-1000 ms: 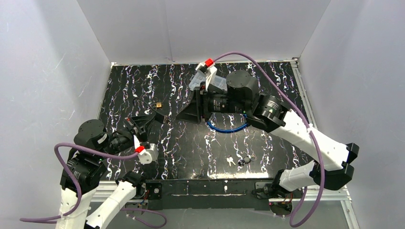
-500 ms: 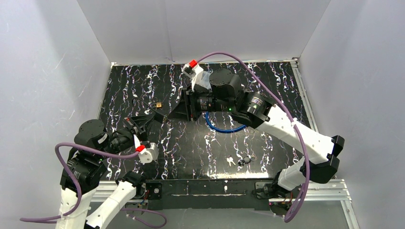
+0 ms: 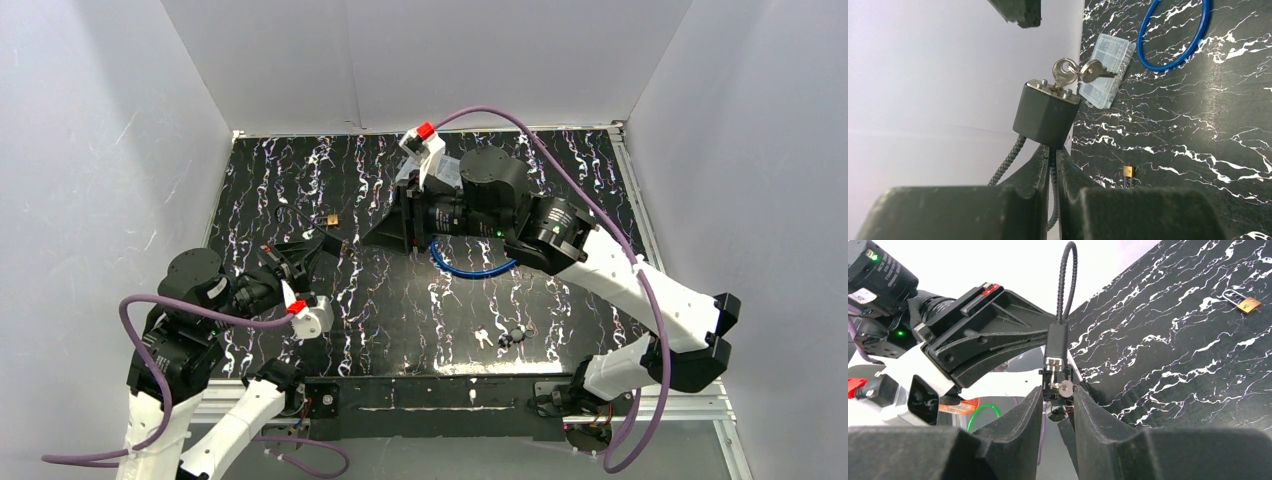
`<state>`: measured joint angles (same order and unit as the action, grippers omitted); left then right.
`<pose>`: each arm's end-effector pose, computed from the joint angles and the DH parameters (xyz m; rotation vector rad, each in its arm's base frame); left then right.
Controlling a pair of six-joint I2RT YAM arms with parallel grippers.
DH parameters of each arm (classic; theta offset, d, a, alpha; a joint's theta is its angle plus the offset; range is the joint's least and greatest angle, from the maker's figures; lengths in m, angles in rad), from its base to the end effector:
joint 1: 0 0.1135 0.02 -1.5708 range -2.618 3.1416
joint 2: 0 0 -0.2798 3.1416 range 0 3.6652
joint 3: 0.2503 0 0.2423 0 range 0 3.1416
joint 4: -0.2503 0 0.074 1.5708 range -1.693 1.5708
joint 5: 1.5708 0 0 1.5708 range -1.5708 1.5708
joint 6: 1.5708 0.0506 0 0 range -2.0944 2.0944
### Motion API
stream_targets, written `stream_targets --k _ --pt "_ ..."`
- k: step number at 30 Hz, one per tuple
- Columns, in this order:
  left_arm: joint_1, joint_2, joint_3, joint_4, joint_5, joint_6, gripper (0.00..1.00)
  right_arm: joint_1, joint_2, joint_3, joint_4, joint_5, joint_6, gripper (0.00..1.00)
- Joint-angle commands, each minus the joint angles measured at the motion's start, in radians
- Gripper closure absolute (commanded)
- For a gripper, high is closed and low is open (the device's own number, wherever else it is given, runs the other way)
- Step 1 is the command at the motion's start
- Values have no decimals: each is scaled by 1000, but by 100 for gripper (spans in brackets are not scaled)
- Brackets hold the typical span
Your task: Unlock with the key
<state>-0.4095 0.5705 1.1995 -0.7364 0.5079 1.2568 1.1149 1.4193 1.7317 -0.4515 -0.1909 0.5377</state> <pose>0.0421 -0.0451 0.4386 1.4578 0.8128 0.2155 0.1258 0.2783 0.5022 -0.6958 1.7850 1.3451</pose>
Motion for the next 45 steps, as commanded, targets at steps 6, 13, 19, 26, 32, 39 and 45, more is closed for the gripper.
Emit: stream_targets --k 6,13,19,26,32,39,45 --pt "-3 16 11 6 -5 7 100 15 -6 -30 80 -64 22 58" --pt "-3 18 16 6 -8 7 100 17 17 -12 92 -78 26 63" --pt "-4 20 17 6 -7 9 100 17 26 -16 100 -87 34 75" --pt "-3 20 21 7 -3 9 100 18 36 -18 110 -94 40 86" --pt "-3 25 27 10 -7 9 100 17 48 -14 120 -103 46 95" --pt "-3 25 25 20 12 -3 100 20 67 3 136 -105 54 99" --pt "-3 16 23 38 68 -20 100 19 81 13 167 -97 65 99"
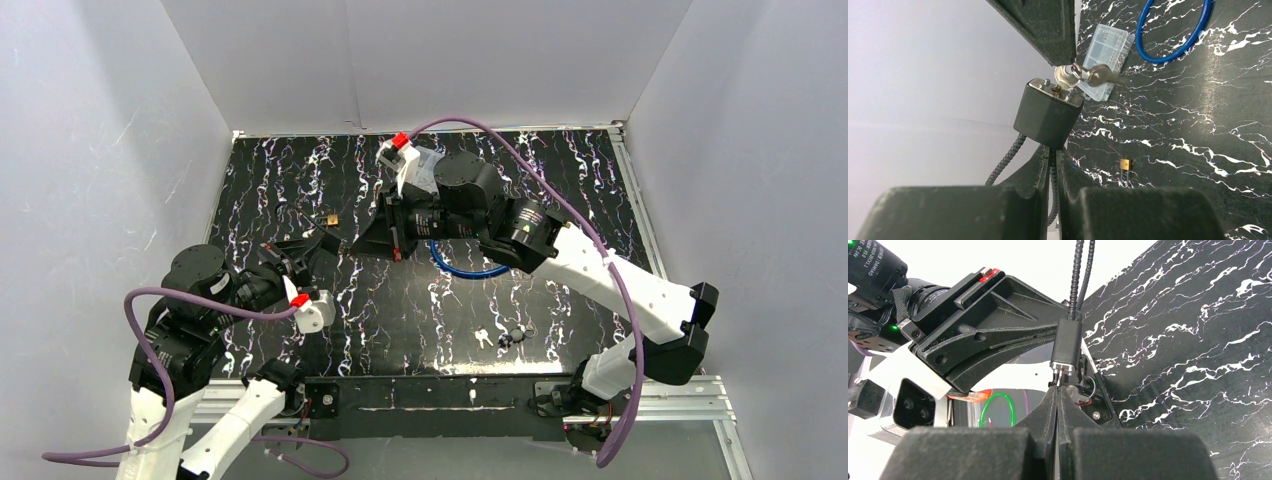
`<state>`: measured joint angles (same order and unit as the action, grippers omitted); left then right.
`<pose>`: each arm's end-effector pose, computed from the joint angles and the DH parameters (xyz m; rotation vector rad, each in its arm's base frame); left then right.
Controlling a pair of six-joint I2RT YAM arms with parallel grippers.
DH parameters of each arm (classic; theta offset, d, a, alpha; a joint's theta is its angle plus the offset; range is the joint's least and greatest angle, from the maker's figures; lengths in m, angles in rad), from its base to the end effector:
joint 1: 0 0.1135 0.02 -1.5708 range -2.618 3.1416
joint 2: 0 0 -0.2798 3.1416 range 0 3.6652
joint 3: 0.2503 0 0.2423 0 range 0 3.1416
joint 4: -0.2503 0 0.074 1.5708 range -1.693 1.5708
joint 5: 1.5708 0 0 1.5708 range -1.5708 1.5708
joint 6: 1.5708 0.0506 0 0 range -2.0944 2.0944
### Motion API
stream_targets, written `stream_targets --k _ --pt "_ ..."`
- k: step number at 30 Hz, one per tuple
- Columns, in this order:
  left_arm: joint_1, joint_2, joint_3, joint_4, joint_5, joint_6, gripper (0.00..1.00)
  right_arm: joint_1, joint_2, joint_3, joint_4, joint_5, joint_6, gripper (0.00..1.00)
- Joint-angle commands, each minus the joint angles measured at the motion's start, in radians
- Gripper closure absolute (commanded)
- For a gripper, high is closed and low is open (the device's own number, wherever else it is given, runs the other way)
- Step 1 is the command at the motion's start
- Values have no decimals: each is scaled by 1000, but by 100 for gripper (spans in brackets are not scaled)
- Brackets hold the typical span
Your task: Unlock with the key
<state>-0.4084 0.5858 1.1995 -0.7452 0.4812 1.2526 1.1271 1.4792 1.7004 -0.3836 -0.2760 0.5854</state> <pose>0.0476 -0.0461 0.4369 1.4614 0.8533 0.2237 0.1298 0.3052 0.4823 -0.7487 1.8303 1.4389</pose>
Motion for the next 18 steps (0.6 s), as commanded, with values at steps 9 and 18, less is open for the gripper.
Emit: stream_targets --k 9,18 --pt "-5 -19 -6 55 73 -2 100 -19 -104 -87 144 19 -3 68" --pt "-5 -15 -2 50 67 2 100 -33 -76 -2 63 -33 -44 23"
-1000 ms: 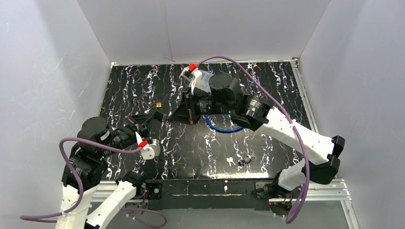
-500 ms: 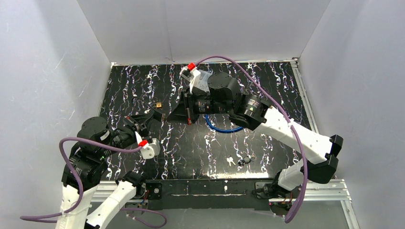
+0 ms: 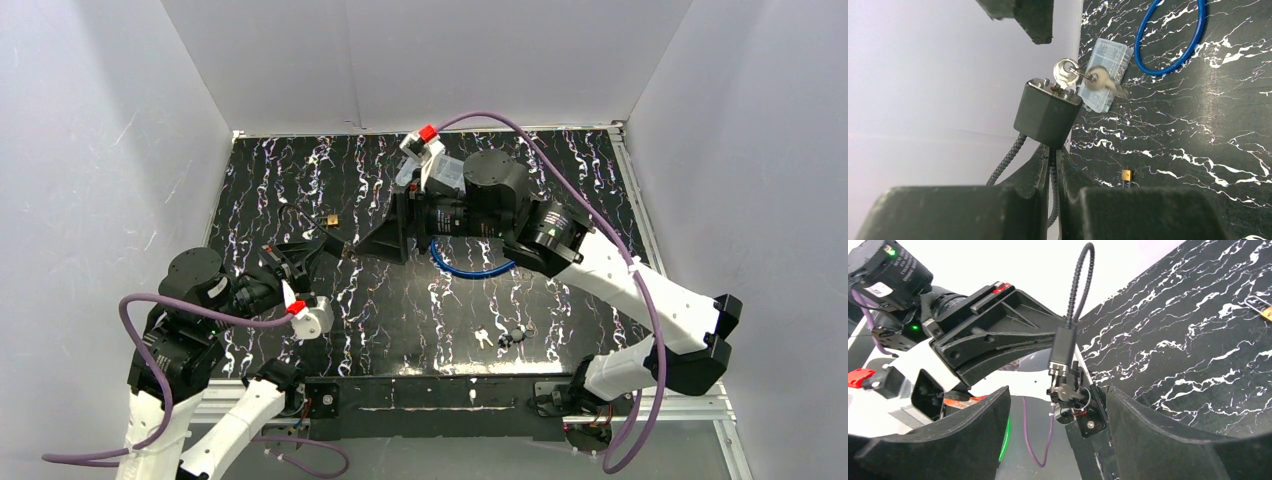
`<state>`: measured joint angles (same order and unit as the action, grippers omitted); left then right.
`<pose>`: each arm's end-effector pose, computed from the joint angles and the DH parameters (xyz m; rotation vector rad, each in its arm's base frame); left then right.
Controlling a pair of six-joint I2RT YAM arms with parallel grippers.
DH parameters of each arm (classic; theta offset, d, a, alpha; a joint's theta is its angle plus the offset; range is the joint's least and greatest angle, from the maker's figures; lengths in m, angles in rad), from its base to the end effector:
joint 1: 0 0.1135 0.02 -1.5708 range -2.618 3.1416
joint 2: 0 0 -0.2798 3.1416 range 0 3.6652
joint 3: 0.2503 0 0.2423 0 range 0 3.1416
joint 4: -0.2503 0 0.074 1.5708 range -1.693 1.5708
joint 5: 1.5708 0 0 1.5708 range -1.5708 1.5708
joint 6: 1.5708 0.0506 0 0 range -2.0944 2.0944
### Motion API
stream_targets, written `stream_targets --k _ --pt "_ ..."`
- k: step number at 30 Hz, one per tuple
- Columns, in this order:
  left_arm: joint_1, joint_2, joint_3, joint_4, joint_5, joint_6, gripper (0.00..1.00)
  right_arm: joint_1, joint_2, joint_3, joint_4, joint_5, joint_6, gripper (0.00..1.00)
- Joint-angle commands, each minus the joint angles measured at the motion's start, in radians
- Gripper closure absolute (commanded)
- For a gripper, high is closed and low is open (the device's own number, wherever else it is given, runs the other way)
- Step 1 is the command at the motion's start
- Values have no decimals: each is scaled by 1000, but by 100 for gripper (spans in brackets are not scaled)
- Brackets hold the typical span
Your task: Unlock with the key
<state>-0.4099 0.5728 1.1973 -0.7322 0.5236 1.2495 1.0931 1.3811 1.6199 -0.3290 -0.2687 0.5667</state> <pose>0.0425 -0.0461 0.4384 1.4595 0.8069 0.1965 0.1276 0.2756 0.4911 -0.7094 1.7453 1.4311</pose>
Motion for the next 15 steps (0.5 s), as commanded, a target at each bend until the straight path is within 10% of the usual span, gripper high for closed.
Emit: stream_targets --k 1,15 --pt "-4 -3 2 37 23 7 100 1 35 92 5 -48 -24 21" --pt "-3 4 21 27 12 15 100 16 184 263 -90 -66 -36 23"
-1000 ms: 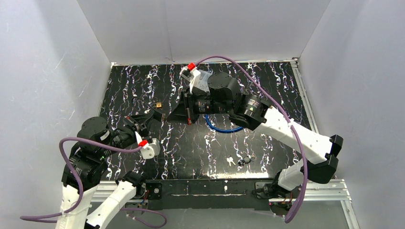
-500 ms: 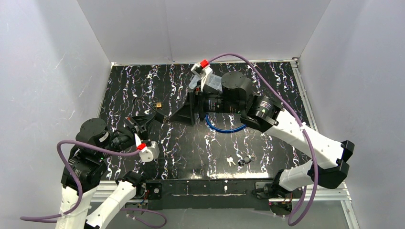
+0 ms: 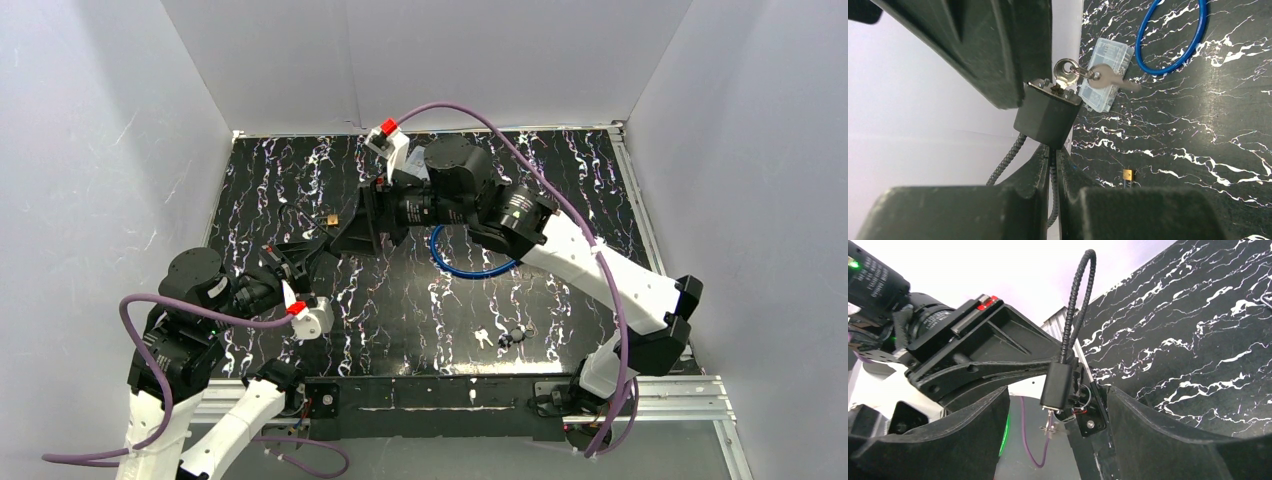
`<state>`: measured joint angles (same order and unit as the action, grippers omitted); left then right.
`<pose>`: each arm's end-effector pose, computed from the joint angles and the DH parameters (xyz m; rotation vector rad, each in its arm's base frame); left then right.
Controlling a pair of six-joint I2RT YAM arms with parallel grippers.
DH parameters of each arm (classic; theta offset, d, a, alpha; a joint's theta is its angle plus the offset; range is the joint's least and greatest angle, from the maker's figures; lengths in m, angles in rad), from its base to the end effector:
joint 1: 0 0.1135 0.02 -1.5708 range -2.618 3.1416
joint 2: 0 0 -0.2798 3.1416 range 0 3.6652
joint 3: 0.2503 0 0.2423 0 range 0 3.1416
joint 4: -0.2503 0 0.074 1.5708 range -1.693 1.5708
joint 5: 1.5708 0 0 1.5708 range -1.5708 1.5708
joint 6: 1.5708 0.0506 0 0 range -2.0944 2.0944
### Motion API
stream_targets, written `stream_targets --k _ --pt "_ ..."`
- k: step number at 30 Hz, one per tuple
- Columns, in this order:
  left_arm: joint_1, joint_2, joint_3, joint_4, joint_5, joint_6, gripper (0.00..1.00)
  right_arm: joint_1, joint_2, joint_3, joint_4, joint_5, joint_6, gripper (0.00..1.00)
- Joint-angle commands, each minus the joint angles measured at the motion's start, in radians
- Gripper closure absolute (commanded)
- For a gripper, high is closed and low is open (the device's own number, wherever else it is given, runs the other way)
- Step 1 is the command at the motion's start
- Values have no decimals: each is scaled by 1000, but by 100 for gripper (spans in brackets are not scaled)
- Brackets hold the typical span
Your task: Unlock with the key
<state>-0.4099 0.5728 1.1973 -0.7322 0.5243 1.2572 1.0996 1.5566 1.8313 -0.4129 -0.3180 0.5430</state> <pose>0.0425 -0.0461 0.4384 1.4630 0.8009 0.2018 0.1432 0.3160 0.4979 -0.7873 1.7772 1.4371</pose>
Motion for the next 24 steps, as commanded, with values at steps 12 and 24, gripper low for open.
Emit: stream_targets --k 12,24 --pt "-3 0 26 26 17 6 100 10 41 67 9 -25 11 66" --pt "-4 2 43 18 45 -25 79 9 40 53 6 -10 -3 99"
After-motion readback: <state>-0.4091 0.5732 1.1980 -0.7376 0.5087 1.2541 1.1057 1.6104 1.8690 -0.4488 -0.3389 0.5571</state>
